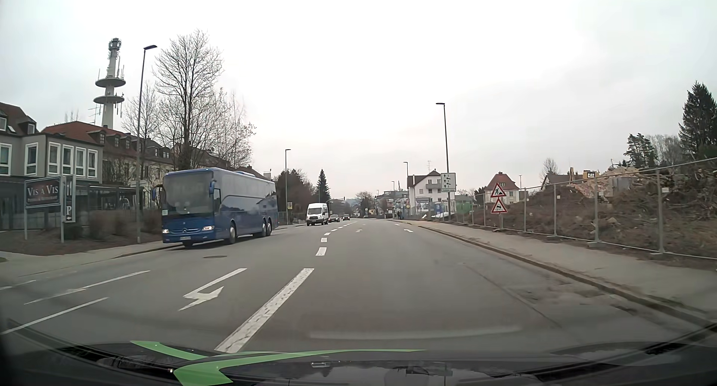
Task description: Follow the waypoints while adhering to traffic rules and regulations
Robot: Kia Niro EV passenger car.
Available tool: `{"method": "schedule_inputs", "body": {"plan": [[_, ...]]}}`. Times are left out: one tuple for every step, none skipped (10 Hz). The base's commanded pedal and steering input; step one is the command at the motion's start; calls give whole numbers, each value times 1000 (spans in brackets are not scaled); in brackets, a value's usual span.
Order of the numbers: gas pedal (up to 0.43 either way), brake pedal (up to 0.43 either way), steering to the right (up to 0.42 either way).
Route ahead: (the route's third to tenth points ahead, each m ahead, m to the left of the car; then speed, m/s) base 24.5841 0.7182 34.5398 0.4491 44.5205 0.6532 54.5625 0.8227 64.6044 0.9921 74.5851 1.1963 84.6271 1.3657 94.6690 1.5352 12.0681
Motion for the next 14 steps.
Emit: {"method": "schedule_inputs", "body": {"plan": [[209, 0, -9], [209, 0, -8], [209, 0, -8], [209, 0, -8], [209, 0, -6], [209, 0, -6], [209, 0, -6], [209, 0, -5], [209, 0, -4], [209, 0, -4], [197, 0, -4], [197, 0, -4], [197, 0, -3], [197, 0, -3]]}}
